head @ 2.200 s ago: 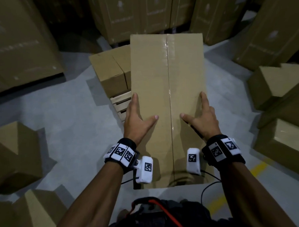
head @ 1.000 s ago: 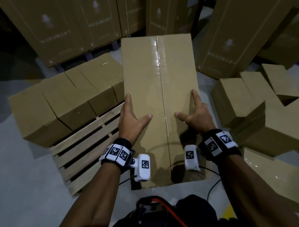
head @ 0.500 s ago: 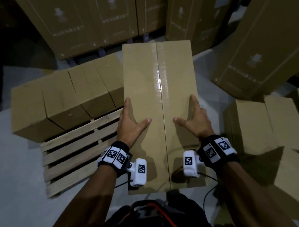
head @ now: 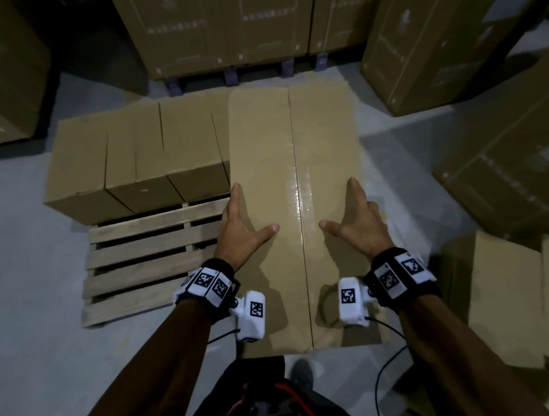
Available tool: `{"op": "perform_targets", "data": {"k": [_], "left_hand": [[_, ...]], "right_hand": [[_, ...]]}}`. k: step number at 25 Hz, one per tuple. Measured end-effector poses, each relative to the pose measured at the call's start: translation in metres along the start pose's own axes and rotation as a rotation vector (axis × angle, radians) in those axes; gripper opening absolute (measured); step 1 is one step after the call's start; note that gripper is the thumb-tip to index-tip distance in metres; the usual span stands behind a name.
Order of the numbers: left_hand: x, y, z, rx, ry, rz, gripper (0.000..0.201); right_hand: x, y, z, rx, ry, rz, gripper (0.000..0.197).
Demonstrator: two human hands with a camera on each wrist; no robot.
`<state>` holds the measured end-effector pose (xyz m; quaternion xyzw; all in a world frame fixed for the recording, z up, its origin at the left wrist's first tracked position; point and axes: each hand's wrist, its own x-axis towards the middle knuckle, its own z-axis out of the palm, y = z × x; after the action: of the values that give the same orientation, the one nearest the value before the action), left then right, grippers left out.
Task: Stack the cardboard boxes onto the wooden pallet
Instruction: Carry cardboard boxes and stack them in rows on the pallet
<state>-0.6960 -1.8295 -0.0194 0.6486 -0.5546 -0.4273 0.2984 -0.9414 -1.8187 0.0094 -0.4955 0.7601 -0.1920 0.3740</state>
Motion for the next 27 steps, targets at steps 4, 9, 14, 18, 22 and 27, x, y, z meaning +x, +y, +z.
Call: {"op": "perform_targets", "data": {"k": [4, 9, 14, 18, 22, 27], "left_hand": [[0.058, -0.022, -0.005, -0.015, -0.017, -0.061, 0.116], [0.138, -0.053, -0.006, 0.046, -0.102, -0.195, 0.117], [0.197, -0.096, 0.003, 0.125, -0.160, -0.309, 0.120], [0.240, -0.147, 0.028, 0.178, -0.185, -0.377, 0.124], [0.276, -0.202, 0.055, 0.196, -0.212, -0.377, 0.131], [0.304, -0.264, 0.090, 0.170, -0.185, -0.340, 0.125]], "right_hand": [[0.060, -0.018, 0.020, -0.029, -0.073, 0.021, 0.109], [0.143, -0.032, 0.051, -0.060, -0.155, 0.084, 0.110], [0.207, -0.020, 0.093, -0.065, -0.241, 0.175, 0.109], [0.265, 0.010, 0.135, -0.083, -0.313, 0.196, 0.111], [0.311, 0.050, 0.184, -0.042, -0.346, 0.223, 0.109], [0.359, 0.097, 0.233, -0.055, -0.369, 0.216, 0.110]]}}
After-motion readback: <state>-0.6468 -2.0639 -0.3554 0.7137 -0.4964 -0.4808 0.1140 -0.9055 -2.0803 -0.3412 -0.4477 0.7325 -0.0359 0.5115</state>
